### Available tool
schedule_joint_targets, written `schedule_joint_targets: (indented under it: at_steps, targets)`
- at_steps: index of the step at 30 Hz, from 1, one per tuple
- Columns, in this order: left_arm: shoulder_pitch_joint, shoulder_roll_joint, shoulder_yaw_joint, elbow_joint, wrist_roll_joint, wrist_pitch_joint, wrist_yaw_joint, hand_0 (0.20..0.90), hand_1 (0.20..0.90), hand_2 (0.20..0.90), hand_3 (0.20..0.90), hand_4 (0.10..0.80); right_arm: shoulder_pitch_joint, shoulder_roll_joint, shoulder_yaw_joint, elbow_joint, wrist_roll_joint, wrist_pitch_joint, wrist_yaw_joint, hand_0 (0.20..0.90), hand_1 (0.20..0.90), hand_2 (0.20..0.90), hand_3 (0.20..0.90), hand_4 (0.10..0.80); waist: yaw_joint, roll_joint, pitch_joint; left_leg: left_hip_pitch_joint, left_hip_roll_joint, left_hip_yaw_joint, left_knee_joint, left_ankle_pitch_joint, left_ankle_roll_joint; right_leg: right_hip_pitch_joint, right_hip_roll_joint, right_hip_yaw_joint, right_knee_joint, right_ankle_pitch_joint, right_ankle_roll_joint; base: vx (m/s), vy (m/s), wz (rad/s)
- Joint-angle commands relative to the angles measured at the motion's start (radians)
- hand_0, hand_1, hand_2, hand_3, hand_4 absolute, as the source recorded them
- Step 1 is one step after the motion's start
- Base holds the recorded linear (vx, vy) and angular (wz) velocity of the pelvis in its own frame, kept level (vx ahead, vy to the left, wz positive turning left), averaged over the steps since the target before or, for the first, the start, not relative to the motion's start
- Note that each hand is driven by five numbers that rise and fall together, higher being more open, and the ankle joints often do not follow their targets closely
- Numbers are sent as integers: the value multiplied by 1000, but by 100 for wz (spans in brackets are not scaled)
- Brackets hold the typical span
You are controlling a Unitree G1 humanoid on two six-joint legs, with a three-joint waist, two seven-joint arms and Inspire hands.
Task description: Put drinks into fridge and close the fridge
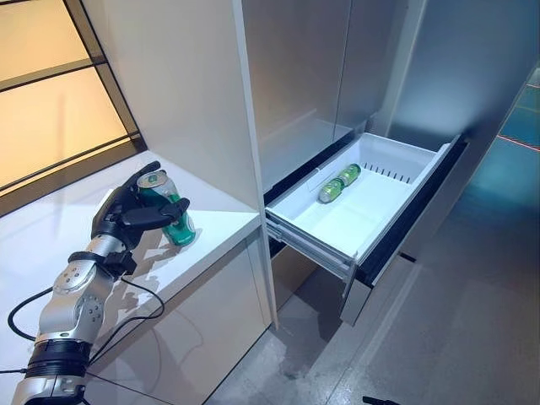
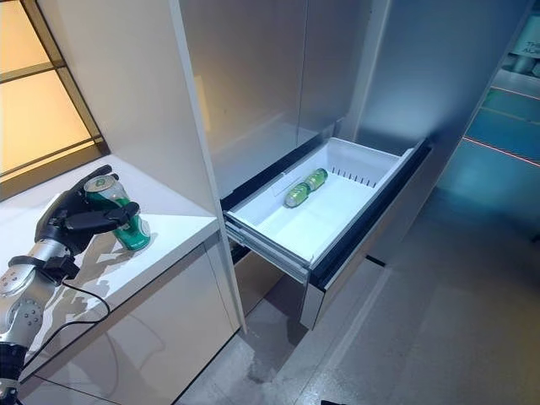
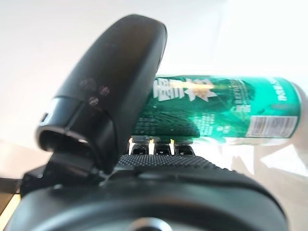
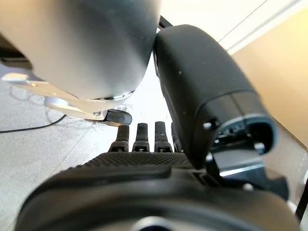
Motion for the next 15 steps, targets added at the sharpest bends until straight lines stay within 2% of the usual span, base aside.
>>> schedule_joint_targets:
  at_steps: [1,15]
  targets:
    - [-210,92,34,19,2,-102,7,900,900,900,900,800,-21,-52,3,27,17,3,19,900,900,900,900,800,-14,0,-20,-2,-67,28,58,-124,38,-19,12,54,116,-141,45,25,14,-17]
    - [-226,85,34,48,-21,-132,26,900,900,900,900,800,-14,-47,2,23,19,-1,14,900,900,900,900,800,-25,-3,-19,0,-74,39,67,-137,49,-32,6,65,130,-140,52,7,7,-3]
